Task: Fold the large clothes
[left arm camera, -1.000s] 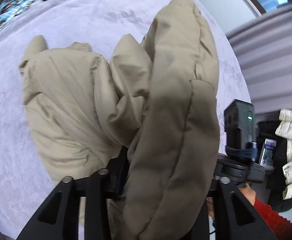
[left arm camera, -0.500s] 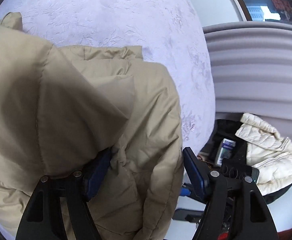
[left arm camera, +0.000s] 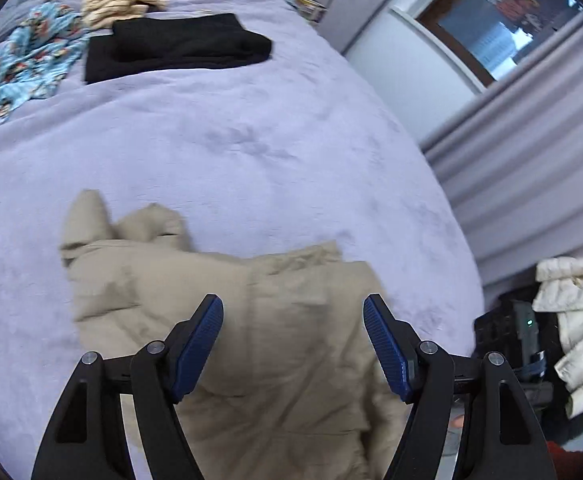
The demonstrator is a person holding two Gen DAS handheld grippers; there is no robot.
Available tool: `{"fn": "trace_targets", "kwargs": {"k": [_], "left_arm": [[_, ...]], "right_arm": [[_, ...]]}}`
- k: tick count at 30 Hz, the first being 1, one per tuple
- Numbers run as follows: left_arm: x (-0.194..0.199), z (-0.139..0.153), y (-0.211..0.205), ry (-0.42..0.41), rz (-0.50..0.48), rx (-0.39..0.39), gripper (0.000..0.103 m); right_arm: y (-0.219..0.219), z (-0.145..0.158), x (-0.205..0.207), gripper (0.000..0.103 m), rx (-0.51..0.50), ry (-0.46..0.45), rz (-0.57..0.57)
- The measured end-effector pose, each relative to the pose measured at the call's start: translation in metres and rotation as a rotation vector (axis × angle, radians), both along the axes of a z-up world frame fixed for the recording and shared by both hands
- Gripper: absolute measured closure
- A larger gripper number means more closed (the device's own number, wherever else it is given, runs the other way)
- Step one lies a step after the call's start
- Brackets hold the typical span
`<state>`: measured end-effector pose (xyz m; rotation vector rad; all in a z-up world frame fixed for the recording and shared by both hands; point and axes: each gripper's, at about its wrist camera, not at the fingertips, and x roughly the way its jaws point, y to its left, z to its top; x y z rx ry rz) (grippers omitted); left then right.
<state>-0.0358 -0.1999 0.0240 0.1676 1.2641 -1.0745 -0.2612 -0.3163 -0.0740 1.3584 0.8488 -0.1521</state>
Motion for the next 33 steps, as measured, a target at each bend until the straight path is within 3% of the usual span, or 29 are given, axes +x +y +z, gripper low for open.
{"fn": "trace_targets", "kwargs": {"k": [3,4,5,6,8,10,14,17,19,22,24,25,26,28,30,31,32,33], "left_arm": [[0.037,-0.027,0.041,-0.056,0.094,0.091,0.03],[0.045,-0.04,0.05,-0.081,0.117,0.127,0.03],[0.051,-0.054,0.055,-0.073,0.131,0.153,0.03],[0.054,-0.066,0.057,-0.052,0.14,0.17,0.03],[0.055,-0.09,0.054,-0.006,0.152,0.187,0.03],[0.05,-0.102,0.042,-0.012,0.138,0.192,0.03],[0.025,-0.105,-0.001,-0.068,0.085,0.188,0.03],[0.009,-0.102,-0.029,-0.094,0.032,0.181,0.03],[0.003,-0.101,-0.039,-0.118,0.011,0.199,0.03],[0.004,-0.108,-0.042,-0.112,0.012,0.216,0.03],[0.007,-0.107,-0.041,-0.102,0.012,0.219,0.03],[0.007,-0.106,-0.041,-0.102,0.01,0.223,0.03],[0.008,-0.105,-0.042,-0.106,0.007,0.228,0.03],[0.01,-0.101,-0.042,-0.112,0.017,0.23,0.03],[0.014,-0.098,-0.039,-0.109,0.047,0.224,0.03],[0.017,-0.097,-0.038,-0.103,0.063,0.221,0.03],[0.018,-0.098,-0.036,-0.09,0.075,0.219,0.03],[0.018,-0.1,-0.036,-0.079,0.079,0.219,0.03]], "right_arm": [[-0.017,-0.012,0.024,0.025,0.004,0.035,0.0],[-0.021,-0.015,0.031,0.033,-0.004,0.04,0.016],[-0.027,-0.017,0.038,0.074,-0.014,0.048,0.035],[-0.029,-0.015,0.048,0.089,-0.03,0.044,0.071],[-0.032,0.009,0.064,0.092,-0.193,0.013,0.149],[-0.032,0.026,0.078,0.093,-0.362,0.015,0.236],[-0.051,0.012,0.08,0.093,-0.479,0.138,0.27],[-0.08,-0.018,0.059,0.093,-0.443,0.291,0.224],[-0.09,-0.012,0.045,0.093,-0.404,0.28,0.191],[-0.083,0.03,0.028,0.087,-0.427,0.186,0.198],[-0.075,0.053,0.026,0.055,-0.392,0.084,0.234],[-0.067,0.062,0.032,0.028,-0.373,0.044,0.266],[-0.057,0.066,0.042,0.023,-0.347,0.018,0.323],[-0.032,0.063,0.059,0.025,-0.301,0.037,0.451],[-0.002,0.054,0.063,0.045,-0.301,0.072,0.567],[0.012,0.051,0.053,0.07,-0.338,0.107,0.614],[0.024,0.044,0.047,0.084,-0.404,0.162,0.654],[0.033,0.034,0.04,0.088,-0.477,0.221,0.684]]}}
